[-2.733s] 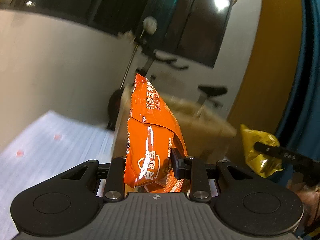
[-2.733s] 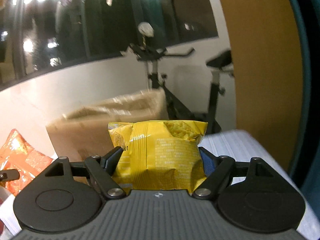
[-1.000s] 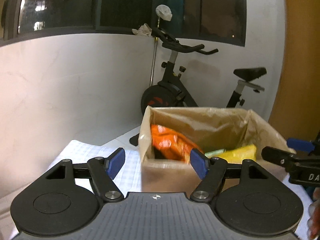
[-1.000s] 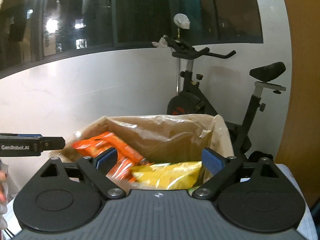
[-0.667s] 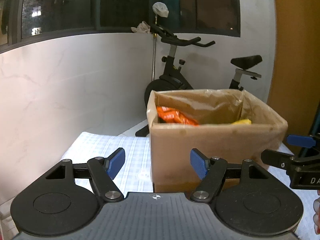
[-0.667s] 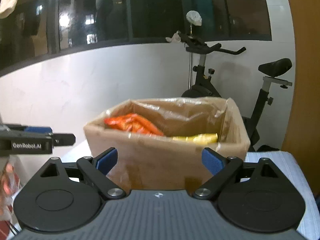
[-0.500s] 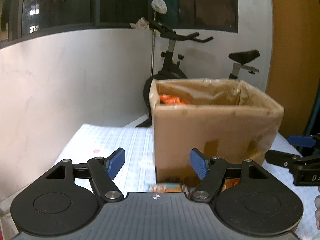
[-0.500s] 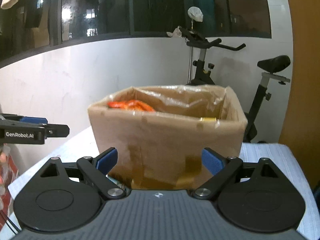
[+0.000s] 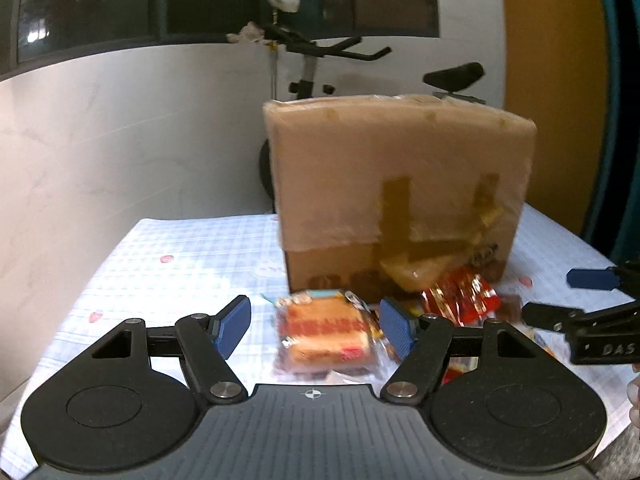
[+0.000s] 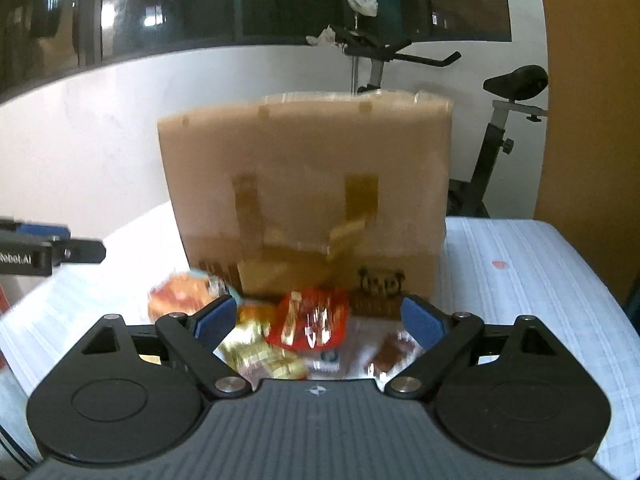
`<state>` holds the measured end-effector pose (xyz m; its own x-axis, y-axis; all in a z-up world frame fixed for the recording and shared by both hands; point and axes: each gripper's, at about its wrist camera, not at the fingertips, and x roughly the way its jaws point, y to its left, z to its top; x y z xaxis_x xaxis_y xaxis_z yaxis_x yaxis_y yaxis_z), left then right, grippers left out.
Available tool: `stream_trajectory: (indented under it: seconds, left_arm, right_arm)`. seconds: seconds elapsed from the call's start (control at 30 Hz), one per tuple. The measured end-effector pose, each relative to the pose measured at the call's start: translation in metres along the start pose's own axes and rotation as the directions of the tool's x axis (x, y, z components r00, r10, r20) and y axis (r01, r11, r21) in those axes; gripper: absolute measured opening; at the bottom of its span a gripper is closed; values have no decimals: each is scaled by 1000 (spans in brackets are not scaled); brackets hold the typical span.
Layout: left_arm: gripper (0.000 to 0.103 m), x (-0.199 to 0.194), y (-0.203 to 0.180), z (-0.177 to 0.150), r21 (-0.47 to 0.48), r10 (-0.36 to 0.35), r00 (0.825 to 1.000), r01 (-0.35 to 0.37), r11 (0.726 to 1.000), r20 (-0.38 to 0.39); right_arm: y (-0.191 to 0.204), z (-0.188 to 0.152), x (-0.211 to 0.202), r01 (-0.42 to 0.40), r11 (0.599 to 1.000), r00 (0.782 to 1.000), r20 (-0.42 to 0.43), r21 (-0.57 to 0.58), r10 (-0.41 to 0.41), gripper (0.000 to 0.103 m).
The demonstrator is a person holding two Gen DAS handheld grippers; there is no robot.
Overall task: Organize snacks
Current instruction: 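Move both open grippers back toward the remaining snacks on the table, then grasp the white cracker packet with the left gripper while the right grasps the orange-and-white snack bar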
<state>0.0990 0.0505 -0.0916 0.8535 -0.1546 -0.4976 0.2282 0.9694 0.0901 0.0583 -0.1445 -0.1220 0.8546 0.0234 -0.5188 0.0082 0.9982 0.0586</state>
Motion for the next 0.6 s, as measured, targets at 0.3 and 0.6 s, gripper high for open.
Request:
stream_trajectory:
  seconds: [0.3, 0.6]
  left_arm:
    - [73, 17, -12, -41, 12, -26, 999, 26, 1000, -24]
    - [73, 26, -4, -63, 1, 14, 997, -14, 1000, -80]
  right_arm:
    - [-14, -34, 8, 20, 997, 995, -97, 69, -14, 77]
    - [-18, -49, 20, 37, 996, 984, -176, 85, -22, 66]
